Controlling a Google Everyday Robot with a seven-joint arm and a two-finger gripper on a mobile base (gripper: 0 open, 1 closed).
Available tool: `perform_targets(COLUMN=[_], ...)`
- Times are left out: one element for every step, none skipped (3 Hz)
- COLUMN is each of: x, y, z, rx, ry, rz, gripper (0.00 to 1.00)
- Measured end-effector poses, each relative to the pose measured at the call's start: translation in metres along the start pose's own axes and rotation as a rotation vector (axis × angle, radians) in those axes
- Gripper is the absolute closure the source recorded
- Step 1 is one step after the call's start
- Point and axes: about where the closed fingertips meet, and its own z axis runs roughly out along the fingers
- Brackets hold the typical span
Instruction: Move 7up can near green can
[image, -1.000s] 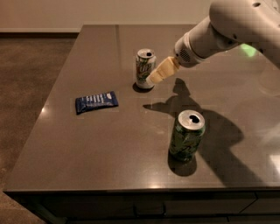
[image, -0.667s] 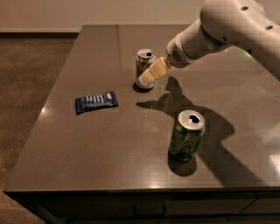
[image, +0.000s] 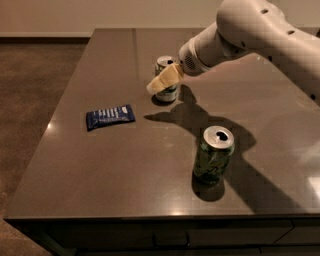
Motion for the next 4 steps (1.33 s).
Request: perform_targets(x=[-0.010,-0.016,-0.017,-0.012], y=[0.003,0.007,0.009,0.003], z=[0.004,0.003,-0.001,-0.019], rx=[-0.022,-0.044,-0.062,-0.075], ry=[-0.030,-0.057,-0.070,-0.081], rz=[-0.007,-0.014,-0.021,-0.040], gripper=[0.16,0.39,0.63,0.87])
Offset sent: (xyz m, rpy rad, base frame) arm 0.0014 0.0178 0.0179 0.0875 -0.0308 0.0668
